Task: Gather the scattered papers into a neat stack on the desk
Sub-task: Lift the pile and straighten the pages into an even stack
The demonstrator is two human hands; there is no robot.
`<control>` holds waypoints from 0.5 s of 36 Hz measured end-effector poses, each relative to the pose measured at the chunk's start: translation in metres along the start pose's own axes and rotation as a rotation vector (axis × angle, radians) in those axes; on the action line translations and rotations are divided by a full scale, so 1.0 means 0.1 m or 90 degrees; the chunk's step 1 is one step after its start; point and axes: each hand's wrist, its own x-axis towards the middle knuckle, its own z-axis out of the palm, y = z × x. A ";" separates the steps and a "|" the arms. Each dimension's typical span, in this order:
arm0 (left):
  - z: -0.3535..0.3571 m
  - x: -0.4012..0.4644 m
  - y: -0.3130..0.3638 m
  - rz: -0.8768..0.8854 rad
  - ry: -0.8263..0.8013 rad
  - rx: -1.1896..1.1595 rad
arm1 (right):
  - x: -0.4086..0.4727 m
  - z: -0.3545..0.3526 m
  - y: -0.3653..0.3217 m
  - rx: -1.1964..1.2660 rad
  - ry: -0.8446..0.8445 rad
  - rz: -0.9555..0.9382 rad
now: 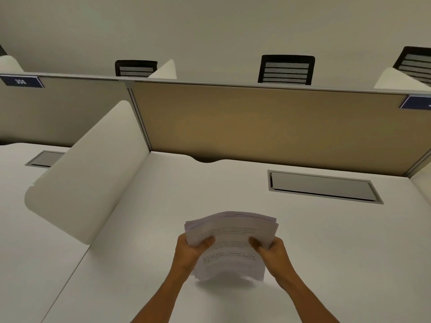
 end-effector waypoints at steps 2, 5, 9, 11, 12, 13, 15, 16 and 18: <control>-0.03 -0.01 0.00 0.009 -0.006 0.009 | -0.02 -0.04 -0.01 -0.003 -0.003 -0.004; -0.07 -0.02 -0.06 0.003 -0.025 0.037 | -0.05 -0.09 0.03 -0.008 -0.004 0.012; -0.09 -0.03 -0.12 0.000 -0.012 0.058 | -0.04 -0.12 0.07 -0.010 -0.006 0.024; -0.08 -0.03 -0.13 0.008 -0.007 0.067 | -0.04 -0.10 0.08 -0.007 0.005 0.021; -0.06 -0.03 -0.13 0.009 -0.002 0.067 | -0.04 -0.08 0.07 -0.004 0.013 0.020; -0.03 -0.03 -0.13 0.007 0.004 0.062 | -0.04 -0.06 0.07 0.000 0.018 0.019; 0.03 -0.03 -0.11 0.007 0.020 0.044 | -0.04 -0.01 0.07 0.005 0.023 0.012; 0.07 -0.04 -0.09 0.010 0.030 0.033 | -0.03 0.01 0.07 0.005 0.026 0.007; 0.11 -0.03 -0.06 0.014 0.047 0.009 | -0.02 0.01 0.05 0.006 0.034 -0.004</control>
